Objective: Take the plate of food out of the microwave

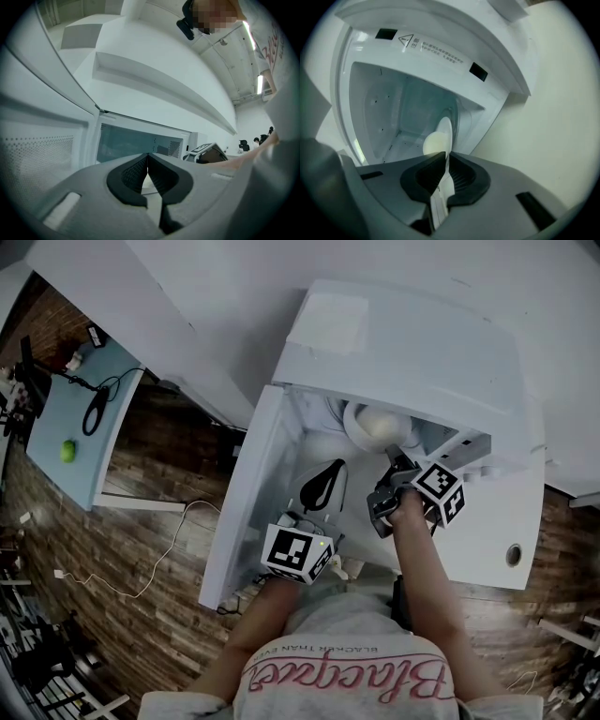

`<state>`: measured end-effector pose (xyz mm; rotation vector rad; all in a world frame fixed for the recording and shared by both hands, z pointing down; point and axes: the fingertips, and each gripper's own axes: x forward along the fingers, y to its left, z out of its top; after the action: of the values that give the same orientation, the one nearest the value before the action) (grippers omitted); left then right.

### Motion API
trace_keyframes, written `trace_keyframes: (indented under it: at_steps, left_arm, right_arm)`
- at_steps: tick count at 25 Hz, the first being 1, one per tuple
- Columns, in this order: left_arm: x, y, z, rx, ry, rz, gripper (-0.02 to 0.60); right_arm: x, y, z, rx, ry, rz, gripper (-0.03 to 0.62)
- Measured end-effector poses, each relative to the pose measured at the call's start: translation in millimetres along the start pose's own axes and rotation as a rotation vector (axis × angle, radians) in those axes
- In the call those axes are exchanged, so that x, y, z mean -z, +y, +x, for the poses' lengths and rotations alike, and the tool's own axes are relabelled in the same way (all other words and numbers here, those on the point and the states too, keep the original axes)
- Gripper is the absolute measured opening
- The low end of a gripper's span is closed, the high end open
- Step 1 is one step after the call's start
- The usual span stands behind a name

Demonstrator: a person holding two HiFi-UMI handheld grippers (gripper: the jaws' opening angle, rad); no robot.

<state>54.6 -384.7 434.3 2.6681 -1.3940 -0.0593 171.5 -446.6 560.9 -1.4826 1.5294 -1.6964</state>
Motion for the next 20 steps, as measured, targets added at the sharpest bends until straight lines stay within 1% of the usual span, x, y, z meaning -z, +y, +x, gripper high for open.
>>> trace_keyframes:
  at_steps: [5, 10, 14, 20]
  left_arm:
    - [4, -2, -4, 0.004, 0.011, 0.0, 0.006]
    - [9, -4, -7, 0.015, 0.021, 0.005, 0.006]
    - [12, -8, -9, 0.032, 0.029, 0.011, 0.006]
    - [17, -13, -10, 0.054, 0.045, 0.019, 0.006]
  right_arm:
    - [-2, 5, -5, -0.147, -0.054, 0.048, 0.024]
    - [0, 2, -11, -0.245, -0.072, 0.1, 0.02]
    - [5, -6, -18, -0.283, -0.076, 0.119, 0.018]
    - [11, -13, -21, -0.302, -0.08, 0.068, 0.021]
